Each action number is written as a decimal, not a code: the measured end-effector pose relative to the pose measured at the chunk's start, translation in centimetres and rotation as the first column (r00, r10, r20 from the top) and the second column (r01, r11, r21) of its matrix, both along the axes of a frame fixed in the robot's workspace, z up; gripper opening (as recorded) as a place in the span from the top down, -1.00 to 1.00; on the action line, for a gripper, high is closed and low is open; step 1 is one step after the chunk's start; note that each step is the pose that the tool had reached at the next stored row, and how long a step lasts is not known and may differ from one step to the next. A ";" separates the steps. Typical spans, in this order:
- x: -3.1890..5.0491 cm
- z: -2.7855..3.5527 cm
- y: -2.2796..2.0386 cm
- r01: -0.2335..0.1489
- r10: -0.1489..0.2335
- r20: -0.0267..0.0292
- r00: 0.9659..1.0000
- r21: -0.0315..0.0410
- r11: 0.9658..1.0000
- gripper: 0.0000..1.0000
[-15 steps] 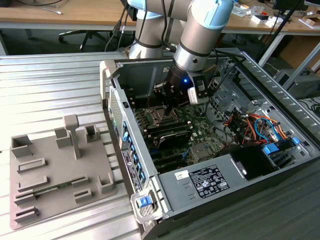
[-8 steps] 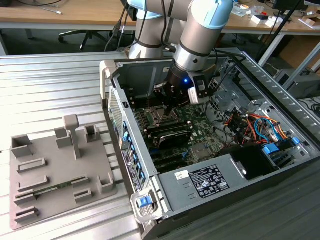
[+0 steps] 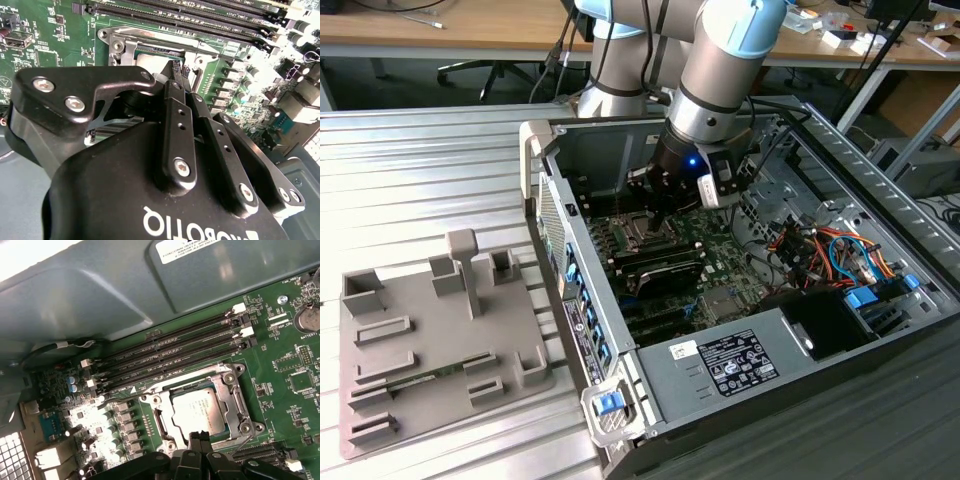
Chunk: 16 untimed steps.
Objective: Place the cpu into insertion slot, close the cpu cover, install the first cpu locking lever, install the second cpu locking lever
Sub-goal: 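Install the first cpu locking lever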
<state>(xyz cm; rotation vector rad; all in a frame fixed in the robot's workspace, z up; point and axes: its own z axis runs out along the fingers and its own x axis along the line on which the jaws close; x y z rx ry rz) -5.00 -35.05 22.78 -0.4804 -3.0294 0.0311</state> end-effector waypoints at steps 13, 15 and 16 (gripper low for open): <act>0.00 0.00 0.00 -0.059 0.059 0.000 0.998 0.000 0.998 0.78; 0.00 0.00 0.00 -0.071 0.071 0.000 0.998 0.000 0.998 0.78; 0.00 0.00 0.00 -0.076 0.076 0.000 0.997 0.000 0.997 0.78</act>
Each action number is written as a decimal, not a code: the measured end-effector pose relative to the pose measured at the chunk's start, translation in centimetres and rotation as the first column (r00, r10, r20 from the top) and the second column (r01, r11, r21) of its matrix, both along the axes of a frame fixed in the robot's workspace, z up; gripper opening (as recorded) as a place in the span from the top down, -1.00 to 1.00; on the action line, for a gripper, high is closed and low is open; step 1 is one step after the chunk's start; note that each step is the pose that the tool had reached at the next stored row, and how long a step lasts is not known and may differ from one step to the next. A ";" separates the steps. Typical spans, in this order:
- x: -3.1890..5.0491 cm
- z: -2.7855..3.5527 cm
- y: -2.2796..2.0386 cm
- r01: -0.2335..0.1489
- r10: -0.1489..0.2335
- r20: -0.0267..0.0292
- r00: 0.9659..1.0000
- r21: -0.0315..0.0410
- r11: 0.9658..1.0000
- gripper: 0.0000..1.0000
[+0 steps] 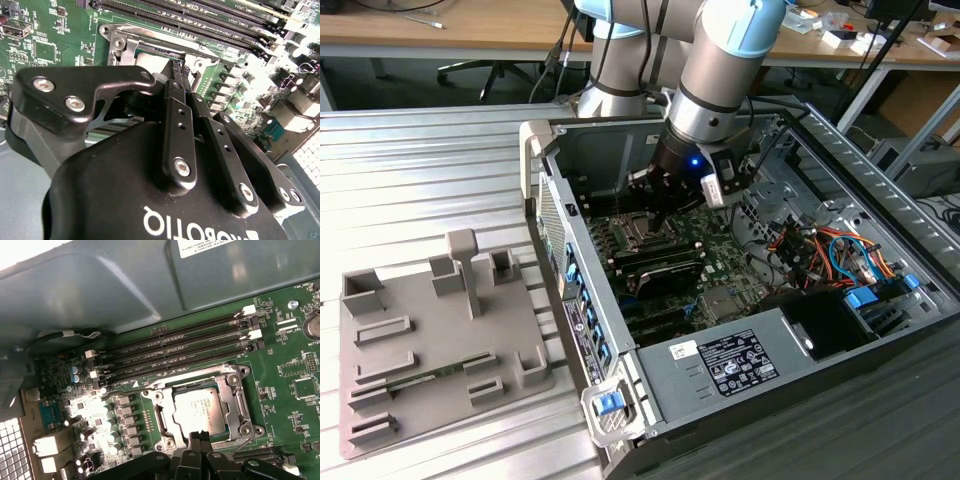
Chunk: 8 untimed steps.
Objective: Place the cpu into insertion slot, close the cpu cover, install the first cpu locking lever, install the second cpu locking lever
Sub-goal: 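Install the first cpu locking lever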
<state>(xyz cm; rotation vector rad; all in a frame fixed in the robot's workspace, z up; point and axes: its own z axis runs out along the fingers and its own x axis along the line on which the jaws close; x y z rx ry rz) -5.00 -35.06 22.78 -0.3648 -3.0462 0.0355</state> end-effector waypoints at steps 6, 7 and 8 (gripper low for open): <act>0.00 0.00 0.00 -0.023 0.023 0.000 1.000 0.000 1.000 0.78; 0.00 0.00 0.00 -0.025 0.025 0.000 1.000 0.000 1.000 0.78; 0.00 0.00 0.00 -0.028 0.028 0.000 1.000 0.000 1.000 0.78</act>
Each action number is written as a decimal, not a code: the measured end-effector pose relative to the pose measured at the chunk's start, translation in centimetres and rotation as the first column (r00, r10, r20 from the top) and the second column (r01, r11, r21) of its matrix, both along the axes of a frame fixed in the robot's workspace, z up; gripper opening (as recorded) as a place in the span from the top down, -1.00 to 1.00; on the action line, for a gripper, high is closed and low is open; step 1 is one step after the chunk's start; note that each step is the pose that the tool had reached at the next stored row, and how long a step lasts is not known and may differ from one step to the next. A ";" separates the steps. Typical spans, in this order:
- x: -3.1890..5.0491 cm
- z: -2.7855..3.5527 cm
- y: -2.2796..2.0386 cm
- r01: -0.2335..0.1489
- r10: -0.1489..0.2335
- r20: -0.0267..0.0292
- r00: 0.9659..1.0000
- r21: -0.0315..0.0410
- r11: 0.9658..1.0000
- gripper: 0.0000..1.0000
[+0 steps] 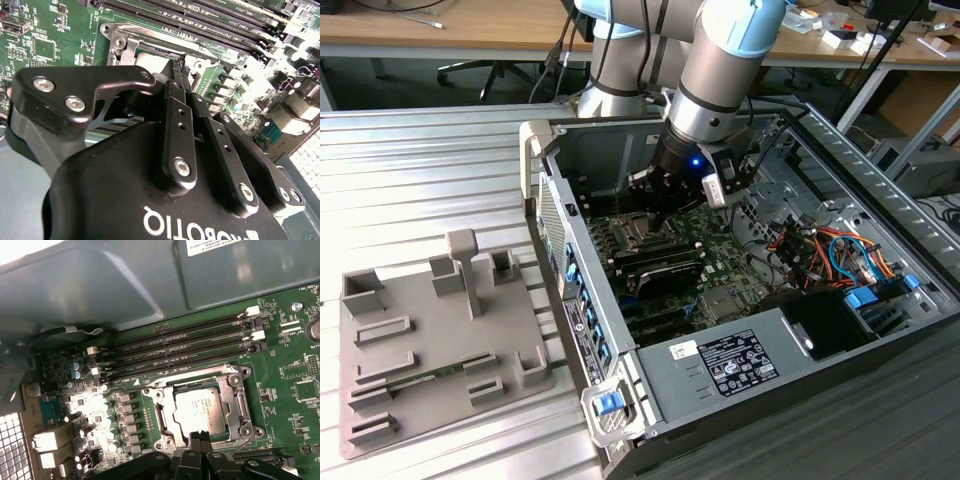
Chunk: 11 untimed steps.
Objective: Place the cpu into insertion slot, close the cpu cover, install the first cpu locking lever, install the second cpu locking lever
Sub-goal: 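Install the first cpu locking lever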
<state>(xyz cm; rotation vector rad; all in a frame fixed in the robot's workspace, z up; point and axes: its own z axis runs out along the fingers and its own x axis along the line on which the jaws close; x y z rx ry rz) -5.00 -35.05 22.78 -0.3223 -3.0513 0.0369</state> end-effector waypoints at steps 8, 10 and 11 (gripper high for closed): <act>0.00 0.00 0.00 -0.028 0.028 0.000 1.000 0.000 1.000 0.78; 0.00 0.00 0.00 -0.032 0.032 0.000 0.999 0.000 0.999 0.78; 0.00 0.00 0.00 -0.035 0.035 0.000 0.999 0.000 0.999 0.78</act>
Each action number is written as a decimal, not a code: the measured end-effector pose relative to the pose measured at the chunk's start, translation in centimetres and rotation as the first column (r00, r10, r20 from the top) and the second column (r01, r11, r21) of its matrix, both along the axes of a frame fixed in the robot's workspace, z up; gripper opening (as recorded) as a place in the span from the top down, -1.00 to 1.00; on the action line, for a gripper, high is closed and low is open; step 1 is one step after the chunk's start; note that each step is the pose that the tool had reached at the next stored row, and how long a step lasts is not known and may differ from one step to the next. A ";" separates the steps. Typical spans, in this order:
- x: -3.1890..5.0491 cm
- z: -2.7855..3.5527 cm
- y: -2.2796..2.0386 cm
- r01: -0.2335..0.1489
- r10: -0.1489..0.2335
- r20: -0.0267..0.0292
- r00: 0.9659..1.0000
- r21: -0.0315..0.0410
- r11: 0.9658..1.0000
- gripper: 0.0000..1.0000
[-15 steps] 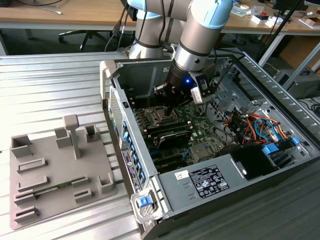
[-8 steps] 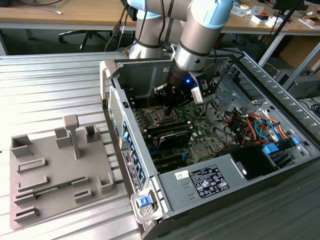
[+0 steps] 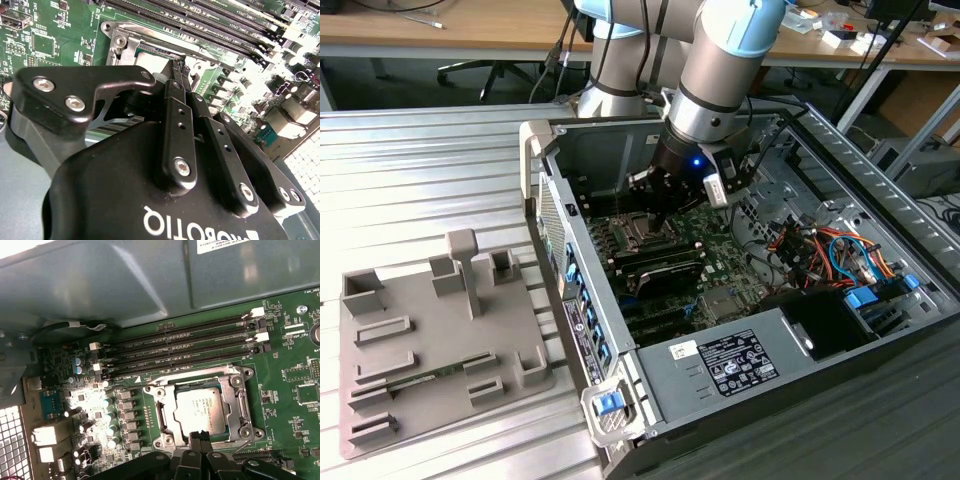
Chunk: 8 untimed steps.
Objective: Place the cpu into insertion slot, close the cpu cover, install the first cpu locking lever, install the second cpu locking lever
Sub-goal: 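Install the first cpu locking lever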
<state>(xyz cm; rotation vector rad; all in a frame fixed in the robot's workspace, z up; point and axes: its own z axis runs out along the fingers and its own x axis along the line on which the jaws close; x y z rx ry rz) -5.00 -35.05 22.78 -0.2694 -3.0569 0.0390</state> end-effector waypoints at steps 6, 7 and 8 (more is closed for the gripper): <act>0.00 0.00 0.00 -0.016 0.016 0.000 1.000 0.000 1.000 0.78; 0.00 0.00 0.00 -0.019 0.019 0.000 1.000 0.000 1.000 0.78; 0.00 0.00 0.00 -0.023 0.023 0.000 1.000 0.000 1.000 0.78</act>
